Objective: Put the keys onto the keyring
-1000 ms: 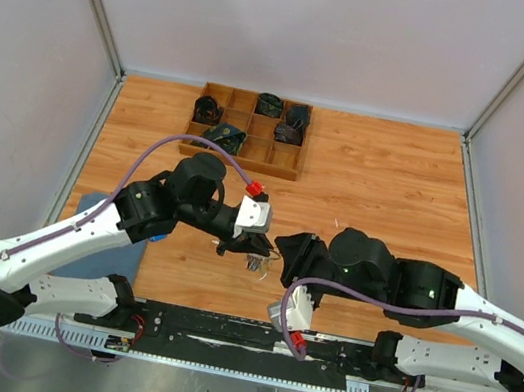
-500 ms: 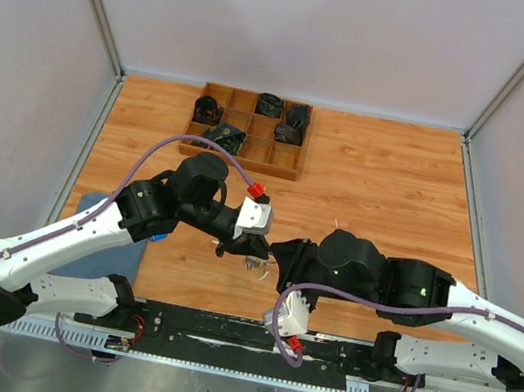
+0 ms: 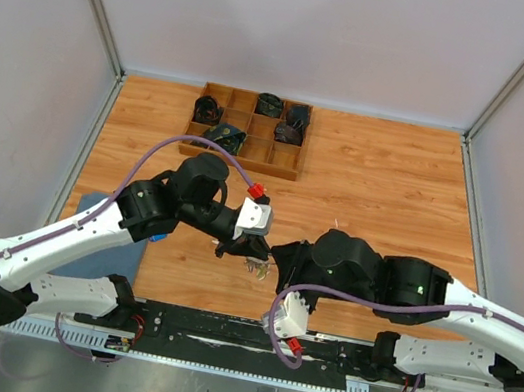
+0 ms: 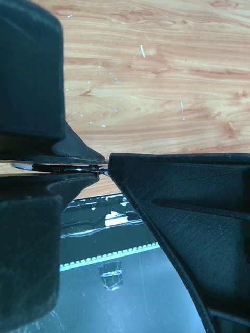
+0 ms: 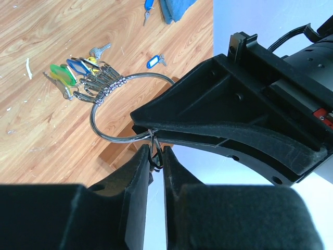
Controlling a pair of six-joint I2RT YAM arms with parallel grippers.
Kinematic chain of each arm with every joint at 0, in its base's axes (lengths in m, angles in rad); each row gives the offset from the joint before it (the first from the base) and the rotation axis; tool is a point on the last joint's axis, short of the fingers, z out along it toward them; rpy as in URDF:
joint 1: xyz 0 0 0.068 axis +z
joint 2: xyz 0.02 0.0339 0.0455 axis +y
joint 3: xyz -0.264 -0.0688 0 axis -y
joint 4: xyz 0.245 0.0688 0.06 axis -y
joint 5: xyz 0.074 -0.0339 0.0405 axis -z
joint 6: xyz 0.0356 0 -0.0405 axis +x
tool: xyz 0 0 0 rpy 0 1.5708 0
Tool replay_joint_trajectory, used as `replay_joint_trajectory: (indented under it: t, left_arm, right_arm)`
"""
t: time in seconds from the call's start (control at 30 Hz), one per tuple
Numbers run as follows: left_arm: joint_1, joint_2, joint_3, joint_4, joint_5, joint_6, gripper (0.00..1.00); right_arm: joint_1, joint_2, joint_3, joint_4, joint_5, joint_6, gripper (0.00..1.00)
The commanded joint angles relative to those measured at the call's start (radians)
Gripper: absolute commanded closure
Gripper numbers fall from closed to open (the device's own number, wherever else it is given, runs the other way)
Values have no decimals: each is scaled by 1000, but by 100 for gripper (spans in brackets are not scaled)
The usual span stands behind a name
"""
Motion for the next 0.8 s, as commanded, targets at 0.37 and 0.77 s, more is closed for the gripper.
replay_joint_trajectory:
  t: [0.37, 0.77]
  left_arm:
    - [7, -67, 3, 116, -69, -47, 60]
    - [7, -222, -129, 302, -242, -108, 46]
  right_arm:
    - [22, 62, 134, -82, -30, 166, 100]
    - [23, 77, 176, -91, 62, 493, 100]
